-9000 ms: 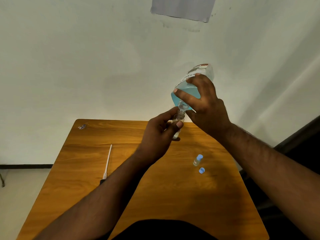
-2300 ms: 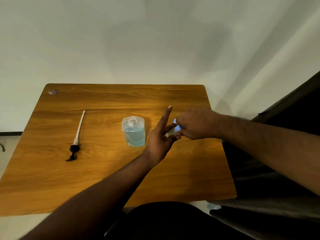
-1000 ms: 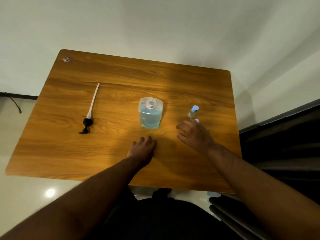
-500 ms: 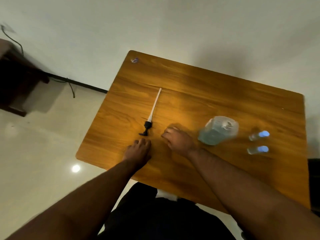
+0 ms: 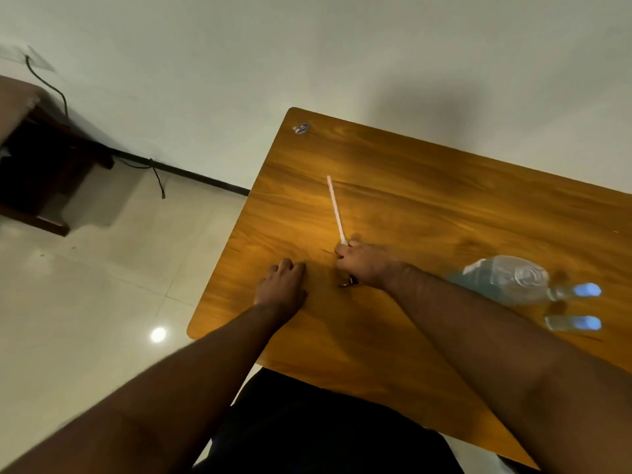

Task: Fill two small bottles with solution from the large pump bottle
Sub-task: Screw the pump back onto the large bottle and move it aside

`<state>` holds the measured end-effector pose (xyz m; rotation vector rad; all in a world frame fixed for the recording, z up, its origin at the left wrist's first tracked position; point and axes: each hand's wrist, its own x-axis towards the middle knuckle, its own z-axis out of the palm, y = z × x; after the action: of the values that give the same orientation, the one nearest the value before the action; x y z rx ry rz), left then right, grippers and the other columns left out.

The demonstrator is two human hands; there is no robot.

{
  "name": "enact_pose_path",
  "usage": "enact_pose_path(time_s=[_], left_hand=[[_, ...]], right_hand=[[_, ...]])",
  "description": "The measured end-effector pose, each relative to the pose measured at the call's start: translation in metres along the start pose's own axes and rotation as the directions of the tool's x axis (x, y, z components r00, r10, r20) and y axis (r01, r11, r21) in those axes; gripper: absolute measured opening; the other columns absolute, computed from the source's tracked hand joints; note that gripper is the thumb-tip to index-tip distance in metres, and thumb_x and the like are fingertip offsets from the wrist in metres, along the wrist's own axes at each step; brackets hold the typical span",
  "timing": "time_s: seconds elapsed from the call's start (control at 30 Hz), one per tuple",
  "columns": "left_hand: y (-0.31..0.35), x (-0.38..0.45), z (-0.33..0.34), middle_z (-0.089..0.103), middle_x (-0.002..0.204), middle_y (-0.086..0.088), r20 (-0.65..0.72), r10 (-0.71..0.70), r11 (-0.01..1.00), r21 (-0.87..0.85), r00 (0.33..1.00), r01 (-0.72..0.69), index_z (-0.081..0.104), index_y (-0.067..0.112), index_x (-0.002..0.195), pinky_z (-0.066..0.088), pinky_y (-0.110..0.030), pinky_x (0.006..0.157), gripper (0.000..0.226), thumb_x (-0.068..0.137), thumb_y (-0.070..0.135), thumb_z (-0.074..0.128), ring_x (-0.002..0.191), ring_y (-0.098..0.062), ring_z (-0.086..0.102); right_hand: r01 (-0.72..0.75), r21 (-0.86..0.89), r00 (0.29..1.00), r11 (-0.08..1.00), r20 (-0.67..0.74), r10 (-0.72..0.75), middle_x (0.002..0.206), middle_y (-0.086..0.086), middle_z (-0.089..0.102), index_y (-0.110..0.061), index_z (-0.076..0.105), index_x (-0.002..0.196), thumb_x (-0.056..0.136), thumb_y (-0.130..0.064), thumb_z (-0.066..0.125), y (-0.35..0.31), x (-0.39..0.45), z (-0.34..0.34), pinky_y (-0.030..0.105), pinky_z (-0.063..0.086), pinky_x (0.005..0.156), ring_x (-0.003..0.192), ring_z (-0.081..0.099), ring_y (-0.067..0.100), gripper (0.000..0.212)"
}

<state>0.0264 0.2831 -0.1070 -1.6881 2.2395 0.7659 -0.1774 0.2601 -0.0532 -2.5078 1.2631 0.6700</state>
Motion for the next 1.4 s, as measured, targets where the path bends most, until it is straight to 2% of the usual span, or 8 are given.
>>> enact_pose_path(time_s=[0.17, 0.33, 0.47, 0.6, 0.9, 1.03, 1.27, 1.4], left_hand=[[0.049, 0.026, -0.027, 0.034, 0.149, -0.009, 0.0, 0.09, 0.992, -0.087, 0.996, -0.09, 0.026, 0.026, 0.15, 0.041, -0.048, 0.103, 0.069, 0.091, 0.034, 0.062, 0.133, -0.033, 0.036], [0.138, 0.027, -0.055, 0.04, 0.149, -0.006, -0.131, 0.272, 0.912, -0.281, 0.953, -0.299, 0.034, 0.026, 0.148, 0.039, -0.043, 0.107, 0.069, 0.089, 0.043, 0.065, 0.136, -0.029, 0.038], [0.208, 0.006, -0.065, 0.048, 0.146, 0.001, -0.23, 0.479, 0.78, -0.332, 0.847, -0.531, 0.044, 0.029, 0.143, 0.042, -0.039, 0.107, 0.068, 0.083, 0.047, 0.071, 0.134, -0.02, 0.044], [0.263, -0.016, -0.065, 0.051, 0.143, 0.005, -0.256, 0.553, 0.698, -0.376, 0.793, -0.609, 0.048, 0.031, 0.139, 0.042, -0.037, 0.106, 0.076, 0.073, 0.05, 0.078, 0.132, -0.016, 0.044], [0.291, -0.022, -0.044, 0.062, 0.131, -0.001, -0.289, 0.466, 0.741, -0.39, 0.837, -0.547, 0.06, 0.019, 0.131, 0.044, -0.038, 0.104, 0.062, 0.073, 0.025, 0.082, 0.123, -0.019, 0.054], [0.294, -0.021, -0.042, 0.065, 0.124, 0.003, -0.298, 0.44, 0.746, -0.404, 0.847, -0.529, 0.064, 0.02, 0.123, 0.043, -0.029, 0.094, 0.054, 0.073, 0.023, 0.082, 0.114, -0.016, 0.057], [0.29, -0.023, -0.039, 0.066, 0.108, 0.008, -0.264, 0.489, 0.697, -0.455, 0.831, -0.554, 0.065, 0.021, 0.113, 0.05, -0.044, 0.091, 0.038, 0.077, 0.023, 0.079, 0.102, -0.016, 0.061], [0.289, -0.022, -0.038, 0.067, 0.111, 0.008, -0.25, 0.489, 0.672, -0.503, 0.836, -0.544, 0.065, 0.02, 0.116, 0.05, -0.043, 0.092, 0.041, 0.078, 0.024, 0.08, 0.107, -0.016, 0.061]], right_hand=[[-0.13, 0.014, 0.977, 0.991, -0.167, 0.131, 0.118, 0.012, 0.054, -0.017, 0.054, 0.123, 0.093, -0.007, 0.048, 0.048, -0.039, -0.048, 0.044, 0.053, 0.082, 0.108, 0.055, 0.03, 0.031], [-0.213, 0.392, 0.843, 0.895, -0.389, 0.371, 0.106, 0.009, 0.066, -0.016, 0.061, 0.113, 0.087, -0.022, 0.06, 0.102, -0.131, -0.107, 0.038, 0.051, 0.077, 0.095, 0.062, 0.027, 0.027], [0.01, 0.677, 0.676, 0.736, -0.547, 0.494, 0.094, -0.006, 0.071, -0.02, 0.068, 0.111, 0.08, -0.03, 0.072, 0.114, -0.224, -0.131, 0.019, 0.054, 0.064, 0.071, 0.066, 0.002, 0.033], [0.214, 0.786, 0.576, 0.58, -0.581, 0.576, 0.082, -0.001, 0.071, -0.02, 0.067, 0.112, 0.081, -0.025, 0.072, 0.116, -0.296, -0.131, 0.032, 0.059, 0.052, 0.057, 0.068, 0.019, 0.032], [0.5, 0.757, 0.505, 0.421, -0.65, 0.568, 0.076, 0.011, 0.067, -0.012, 0.064, 0.111, 0.087, -0.011, 0.065, 0.098, -0.33, -0.09, 0.037, 0.059, 0.054, 0.06, 0.066, 0.03, 0.024], [0.586, 0.721, 0.453, 0.368, -0.669, 0.589, 0.073, 0.005, 0.067, -0.013, 0.064, 0.108, 0.089, -0.008, 0.062, 0.095, -0.328, -0.078, 0.031, 0.056, 0.052, 0.058, 0.065, 0.026, 0.02], [0.529, 0.789, 0.507, 0.314, -0.59, 0.628, 0.078, 0.011, 0.067, -0.015, 0.064, 0.11, 0.089, -0.012, 0.063, 0.096, -0.309, -0.044, 0.033, 0.058, 0.056, 0.064, 0.066, 0.028, 0.022], [0.371, 0.887, 0.579, 0.274, -0.452, 0.678, 0.084, 0.0, 0.068, -0.017, 0.063, 0.113, 0.089, -0.016, 0.063, 0.098, -0.292, -0.005, 0.025, 0.05, 0.056, 0.063, 0.063, 0.01, 0.024]])
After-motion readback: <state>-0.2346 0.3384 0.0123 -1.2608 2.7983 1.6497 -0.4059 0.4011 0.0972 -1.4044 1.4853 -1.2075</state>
